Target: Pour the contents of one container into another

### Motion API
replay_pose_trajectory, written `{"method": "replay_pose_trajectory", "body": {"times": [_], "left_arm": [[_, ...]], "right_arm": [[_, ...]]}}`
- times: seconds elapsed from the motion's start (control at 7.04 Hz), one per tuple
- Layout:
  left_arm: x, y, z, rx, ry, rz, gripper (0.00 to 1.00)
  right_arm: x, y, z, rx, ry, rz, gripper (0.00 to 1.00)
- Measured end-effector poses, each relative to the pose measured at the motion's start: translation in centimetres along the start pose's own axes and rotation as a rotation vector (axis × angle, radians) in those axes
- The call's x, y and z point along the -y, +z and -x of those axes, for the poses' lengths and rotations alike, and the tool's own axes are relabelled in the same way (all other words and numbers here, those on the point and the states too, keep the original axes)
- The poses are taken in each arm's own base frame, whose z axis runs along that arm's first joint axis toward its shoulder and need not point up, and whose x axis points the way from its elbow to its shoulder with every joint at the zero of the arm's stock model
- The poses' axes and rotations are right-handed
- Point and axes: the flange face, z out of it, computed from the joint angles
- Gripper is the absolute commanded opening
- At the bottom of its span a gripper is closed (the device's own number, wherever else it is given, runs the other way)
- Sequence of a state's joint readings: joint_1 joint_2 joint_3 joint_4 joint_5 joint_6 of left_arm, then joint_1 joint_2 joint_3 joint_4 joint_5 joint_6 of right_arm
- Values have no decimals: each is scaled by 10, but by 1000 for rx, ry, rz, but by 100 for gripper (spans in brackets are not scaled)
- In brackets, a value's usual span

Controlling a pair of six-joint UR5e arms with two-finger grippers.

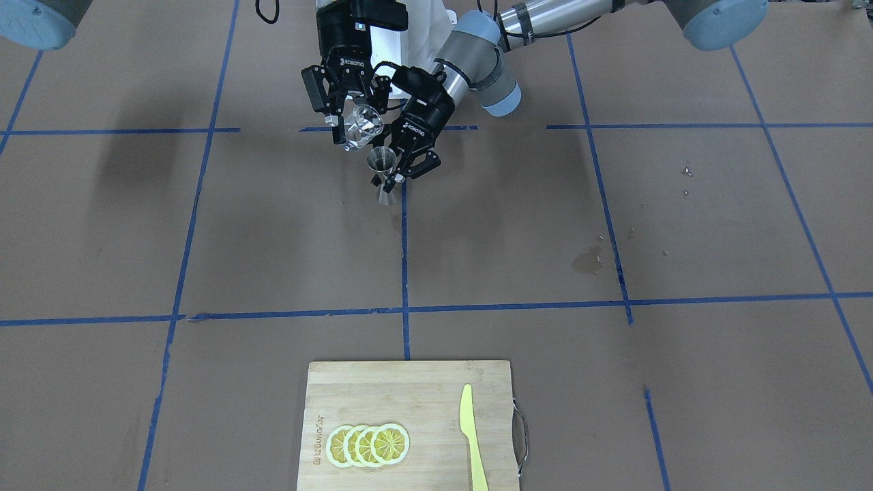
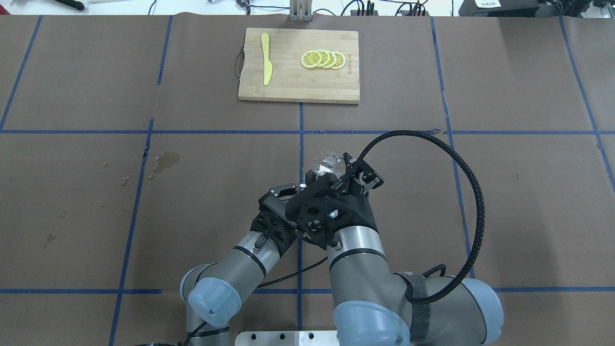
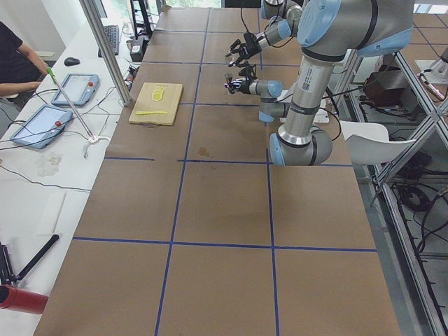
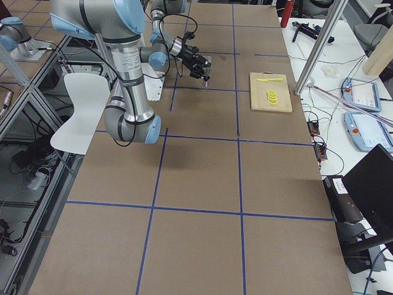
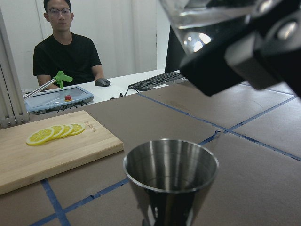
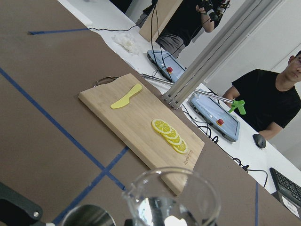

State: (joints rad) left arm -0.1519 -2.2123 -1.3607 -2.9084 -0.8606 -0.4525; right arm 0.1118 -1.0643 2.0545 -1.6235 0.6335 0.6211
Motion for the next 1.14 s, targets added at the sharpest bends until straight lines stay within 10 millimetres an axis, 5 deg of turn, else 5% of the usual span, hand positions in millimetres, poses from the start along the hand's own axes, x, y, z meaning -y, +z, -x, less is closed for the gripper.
{"method": "replay_pose_trajectory", "body": {"times": [1.14], "left_arm": [[3, 1, -3, -2, -4, -4, 0]], "right_arm": [[0, -1, -7, -29, -238, 39, 0]]}}
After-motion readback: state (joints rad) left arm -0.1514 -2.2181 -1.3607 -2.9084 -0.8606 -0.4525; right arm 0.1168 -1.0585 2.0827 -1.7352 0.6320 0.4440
